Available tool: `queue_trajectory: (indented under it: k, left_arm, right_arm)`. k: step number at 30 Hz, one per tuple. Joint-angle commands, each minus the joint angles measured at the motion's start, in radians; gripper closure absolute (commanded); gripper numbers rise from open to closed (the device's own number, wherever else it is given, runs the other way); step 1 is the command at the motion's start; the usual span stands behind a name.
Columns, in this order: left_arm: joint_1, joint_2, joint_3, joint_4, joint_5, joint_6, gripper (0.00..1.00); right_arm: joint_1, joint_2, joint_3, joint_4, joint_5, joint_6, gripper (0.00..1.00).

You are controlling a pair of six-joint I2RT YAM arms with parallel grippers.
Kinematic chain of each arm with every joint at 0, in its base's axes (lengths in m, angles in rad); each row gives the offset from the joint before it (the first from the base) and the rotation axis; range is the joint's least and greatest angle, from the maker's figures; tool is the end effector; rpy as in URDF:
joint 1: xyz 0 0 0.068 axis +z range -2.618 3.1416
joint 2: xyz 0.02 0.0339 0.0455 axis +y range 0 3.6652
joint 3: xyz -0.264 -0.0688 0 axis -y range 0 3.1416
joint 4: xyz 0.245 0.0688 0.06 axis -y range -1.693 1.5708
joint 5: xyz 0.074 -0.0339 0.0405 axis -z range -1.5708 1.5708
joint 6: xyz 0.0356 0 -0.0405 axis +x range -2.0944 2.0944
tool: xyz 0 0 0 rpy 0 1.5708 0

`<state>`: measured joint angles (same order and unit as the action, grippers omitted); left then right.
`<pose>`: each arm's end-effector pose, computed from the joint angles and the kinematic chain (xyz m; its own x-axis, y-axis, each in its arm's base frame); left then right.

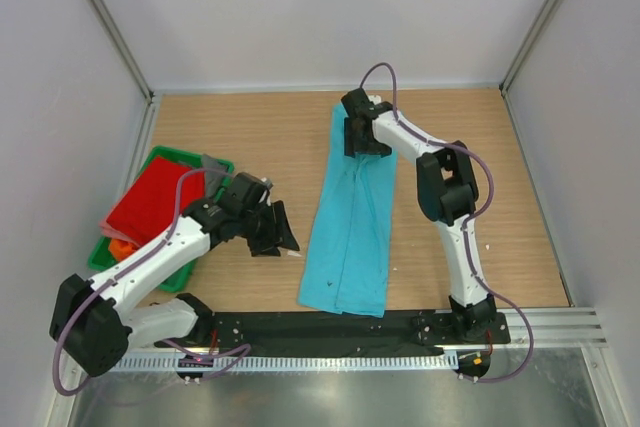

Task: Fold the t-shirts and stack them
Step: Fold the tshirt

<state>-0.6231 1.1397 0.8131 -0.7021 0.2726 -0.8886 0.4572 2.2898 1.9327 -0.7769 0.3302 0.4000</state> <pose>0.1705 -0.1343 0.2388 -0.9624 -0.2289 -0.1463 -0.1145 0.8300 -0.5459 0.4447 0.2059 0.1852 -0.8636 -0.0143 -0.5040 0.0453 0.9933 -0.1059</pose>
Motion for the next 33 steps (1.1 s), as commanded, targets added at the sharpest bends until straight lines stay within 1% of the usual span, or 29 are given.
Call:
queue_trajectory:
  k: [1, 5, 6, 8, 9, 12, 14, 15, 17, 18, 21, 24, 26, 27, 29, 30, 31, 32, 33]
  left_arm:
    - [0.005, -0.043, -0.003, -0.022, -0.001, -0.021, 0.45]
    - [0.003, -0.054, -0.006, -0.036, -0.007, -0.018, 0.45]
    - [0.003, -0.049, -0.008, -0.036, -0.009, -0.016, 0.44]
    - [0.003, -0.04, -0.011, -0.033, -0.006, -0.01, 0.44]
    - [0.003, -0.035, -0.017, -0.028, -0.004, -0.009, 0.44]
    - [0.003, -0.008, -0.034, 0.007, 0.005, -0.006, 0.43]
    - [0.003, 0.028, -0.037, 0.033, 0.014, 0.008, 0.43]
    - [0.003, 0.044, -0.038, 0.039, 0.017, 0.011, 0.43]
    - [0.003, 0.086, -0.042, 0.076, 0.031, 0.017, 0.43]
    - [0.003, 0.097, -0.037, 0.087, 0.031, 0.02, 0.43]
    - [0.003, 0.141, -0.022, 0.118, 0.023, 0.039, 0.43]
    - [0.005, 0.202, 0.007, 0.127, 0.03, 0.088, 0.44]
    - [0.006, 0.235, 0.024, 0.116, 0.033, 0.115, 0.46]
    - [0.005, 0.251, 0.034, 0.113, 0.033, 0.131, 0.47]
    - [0.005, 0.284, 0.032, 0.112, 0.033, 0.152, 0.48]
    - [0.005, 0.29, 0.021, 0.11, 0.033, 0.155, 0.49]
    - [0.005, 0.301, 0.009, 0.125, 0.037, 0.155, 0.51]
    - [0.006, 0.304, -0.003, 0.137, 0.056, 0.152, 0.51]
    - [0.005, 0.308, -0.032, 0.15, 0.066, 0.151, 0.51]
  right_arm:
    - [0.006, 0.036, 0.012, 0.054, -0.01, 0.019, 0.19]
    - [0.014, 0.153, 0.093, 0.082, -0.077, -0.033, 0.19]
    - [0.015, 0.221, 0.176, 0.073, -0.103, -0.042, 0.19]
    - [0.018, 0.29, 0.273, 0.047, -0.125, -0.064, 0.19]
    - [0.02, 0.34, 0.355, 0.044, -0.131, -0.07, 0.19]
    - [0.018, 0.388, 0.486, 0.028, -0.125, -0.082, 0.18]
    - [0.02, 0.372, 0.503, 0.008, -0.1, -0.089, 0.18]
    - [0.02, 0.352, 0.477, 0.007, -0.094, -0.09, 0.17]
    - [0.021, 0.255, 0.427, 0.008, -0.069, -0.093, 0.16]
    - [0.021, 0.222, 0.369, 0.01, -0.059, -0.096, 0.16]
    - [0.021, 0.056, 0.284, -0.005, -0.011, -0.104, 0.15]
    - [0.021, -0.099, 0.21, -0.064, 0.016, -0.098, 0.15]
    - [0.021, -0.186, 0.135, -0.097, 0.001, -0.079, 0.14]
    - [0.02, -0.281, 0.018, -0.097, -0.038, -0.073, 0.15]
    - [0.02, -0.395, -0.137, -0.064, -0.086, -0.049, 0.16]
    - [0.02, -0.514, -0.31, -0.042, -0.168, -0.043, 0.16]
    - [0.02, -0.571, -0.404, 0.011, -0.213, -0.032, 0.17]
    - [0.02, -0.625, -0.499, 0.04, -0.259, 0.008, 0.2]
    - [0.02, -0.686, -0.678, 0.066, -0.316, 0.026, 0.22]
